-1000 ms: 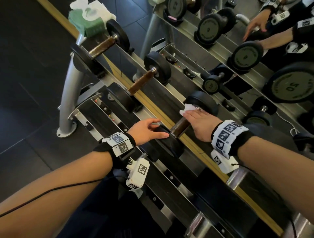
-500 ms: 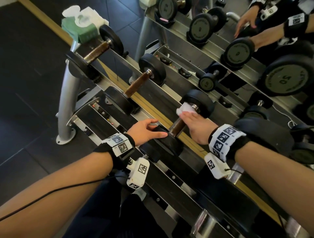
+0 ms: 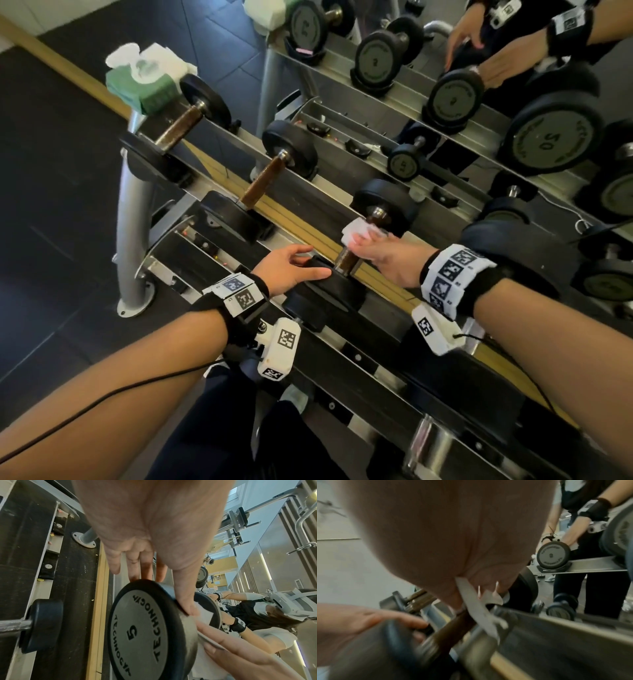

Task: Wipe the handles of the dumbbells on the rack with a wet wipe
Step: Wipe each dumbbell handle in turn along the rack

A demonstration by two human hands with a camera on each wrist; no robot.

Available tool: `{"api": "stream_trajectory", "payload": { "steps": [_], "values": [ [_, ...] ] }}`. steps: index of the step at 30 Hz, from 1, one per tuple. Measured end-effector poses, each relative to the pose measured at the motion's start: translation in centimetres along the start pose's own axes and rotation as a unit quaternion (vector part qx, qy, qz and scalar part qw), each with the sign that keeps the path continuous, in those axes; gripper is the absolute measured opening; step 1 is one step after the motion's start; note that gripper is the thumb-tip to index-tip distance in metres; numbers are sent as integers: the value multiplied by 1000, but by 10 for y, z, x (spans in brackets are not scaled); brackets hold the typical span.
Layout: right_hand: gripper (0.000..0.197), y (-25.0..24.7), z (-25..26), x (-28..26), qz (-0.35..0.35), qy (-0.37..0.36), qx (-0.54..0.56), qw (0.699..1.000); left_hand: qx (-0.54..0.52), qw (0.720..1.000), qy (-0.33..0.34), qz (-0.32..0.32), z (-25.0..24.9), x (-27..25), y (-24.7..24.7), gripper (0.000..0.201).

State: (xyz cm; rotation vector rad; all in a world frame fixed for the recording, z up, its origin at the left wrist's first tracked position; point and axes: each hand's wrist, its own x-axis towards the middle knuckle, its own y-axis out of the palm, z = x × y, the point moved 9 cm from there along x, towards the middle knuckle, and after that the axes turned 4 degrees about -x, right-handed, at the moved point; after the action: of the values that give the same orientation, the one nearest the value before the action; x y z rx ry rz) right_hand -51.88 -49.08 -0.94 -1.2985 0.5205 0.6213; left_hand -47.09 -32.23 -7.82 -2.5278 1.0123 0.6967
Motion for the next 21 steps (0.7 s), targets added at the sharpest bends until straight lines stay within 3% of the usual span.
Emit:
{"api": "stream_trajectory", "payload": {
  "steps": [2, 4, 8, 12, 16, 21],
  "values": [
    [47, 4, 5, -11, 44, 3, 69, 997, 7, 1000, -4, 4, 0, 1, 0, 81],
    [42, -8, -2, -24, 44, 28, 167, 985, 19, 1000, -9, 9, -3, 2, 0, 77],
    [39, -22, -33, -40, -60, 102, 308, 944, 33, 999, -20, 11, -7, 2, 0, 72],
    [40, 7, -53, -38, -151, 161, 505, 835, 43, 999, -16, 11, -7, 2, -1, 70],
    [31, 27, -60, -32, -275, 213, 609, 713, 49, 998, -15, 21, -5, 6, -2, 69],
    [21, 42, -49, -4, -276, 244, 703, 608, 62, 998, -6, 23, -5, 9, -4, 70]
  ]
}}
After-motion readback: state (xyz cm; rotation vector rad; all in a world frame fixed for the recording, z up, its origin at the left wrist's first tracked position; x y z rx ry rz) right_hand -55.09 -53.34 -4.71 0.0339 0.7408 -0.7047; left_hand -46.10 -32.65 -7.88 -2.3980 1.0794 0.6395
